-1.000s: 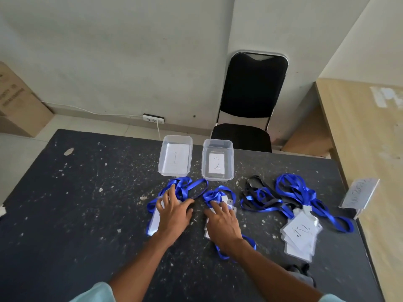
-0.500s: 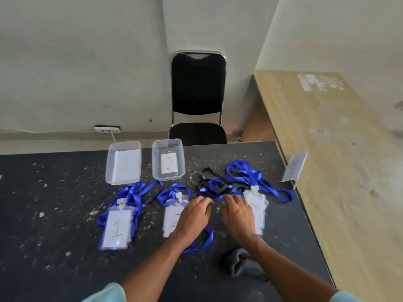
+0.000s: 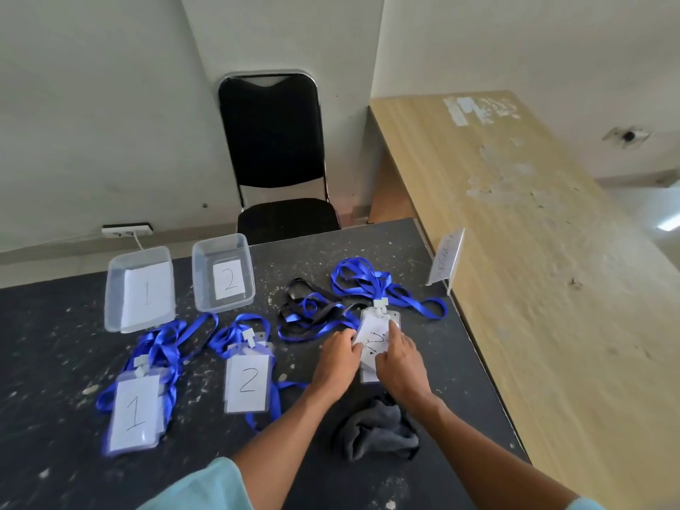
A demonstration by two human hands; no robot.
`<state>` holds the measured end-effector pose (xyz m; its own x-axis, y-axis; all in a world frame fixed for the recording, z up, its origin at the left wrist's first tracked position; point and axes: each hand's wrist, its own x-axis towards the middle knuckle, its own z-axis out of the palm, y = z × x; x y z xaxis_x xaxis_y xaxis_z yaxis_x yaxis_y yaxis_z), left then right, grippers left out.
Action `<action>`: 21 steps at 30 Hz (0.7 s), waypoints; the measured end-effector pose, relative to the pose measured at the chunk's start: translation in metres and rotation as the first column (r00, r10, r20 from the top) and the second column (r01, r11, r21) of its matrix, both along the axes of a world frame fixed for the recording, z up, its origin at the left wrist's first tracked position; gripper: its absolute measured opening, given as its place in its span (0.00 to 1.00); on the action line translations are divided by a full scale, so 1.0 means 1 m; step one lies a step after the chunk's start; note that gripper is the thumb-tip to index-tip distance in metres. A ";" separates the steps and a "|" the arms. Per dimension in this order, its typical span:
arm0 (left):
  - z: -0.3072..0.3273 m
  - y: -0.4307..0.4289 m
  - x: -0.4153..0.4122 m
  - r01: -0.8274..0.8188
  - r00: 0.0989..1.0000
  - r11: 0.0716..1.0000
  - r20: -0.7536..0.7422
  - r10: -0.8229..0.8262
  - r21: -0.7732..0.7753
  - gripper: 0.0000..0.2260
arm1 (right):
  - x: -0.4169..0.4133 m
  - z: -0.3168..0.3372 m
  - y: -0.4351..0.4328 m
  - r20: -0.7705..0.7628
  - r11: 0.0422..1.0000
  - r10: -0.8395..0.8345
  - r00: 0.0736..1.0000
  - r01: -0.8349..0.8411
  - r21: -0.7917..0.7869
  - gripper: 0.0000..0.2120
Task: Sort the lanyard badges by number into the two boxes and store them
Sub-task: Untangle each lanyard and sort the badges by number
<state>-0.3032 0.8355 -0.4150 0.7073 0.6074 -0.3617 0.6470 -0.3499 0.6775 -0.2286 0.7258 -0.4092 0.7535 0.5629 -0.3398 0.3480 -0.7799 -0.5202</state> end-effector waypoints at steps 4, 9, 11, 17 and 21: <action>-0.002 0.006 -0.006 -0.111 0.993 0.992 0.020 0.112 -0.052 0.10 | -0.003 -0.006 -0.004 0.043 0.998 0.055 0.998 -0.054 -0.030 0.31; -0.003 0.019 -0.027 -0.175 0.976 0.873 0.036 0.214 -0.455 0.05 | -0.007 -0.004 -0.006 0.043 0.980 0.198 0.979 -0.197 -0.026 0.31; 0.000 0.023 -0.037 -0.249 0.956 0.818 0.005 0.294 -0.518 0.05 | -0.012 0.002 -0.011 0.219 0.960 0.275 0.936 -0.280 -0.010 0.27; 0.003 0.033 -0.070 -0.280 0.949 0.805 -0.026 0.314 -0.522 0.13 | -0.047 0.002 -0.054 0.362 0.554 0.807 0.467 -0.810 -0.192 0.27; 0.004 0.035 -0.076 -0.272 0.952 0.798 -0.028 0.306 -0.538 0.07 | -0.052 -0.013 -0.069 0.371 0.570 0.795 0.480 -0.800 -0.188 0.19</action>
<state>-0.3791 0.8700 -0.4114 0.5592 0.5134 -0.6510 0.6146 0.2704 0.7411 -0.2802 0.6566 -0.4223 0.0339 0.9902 -0.1352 0.9785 -0.0604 -0.1974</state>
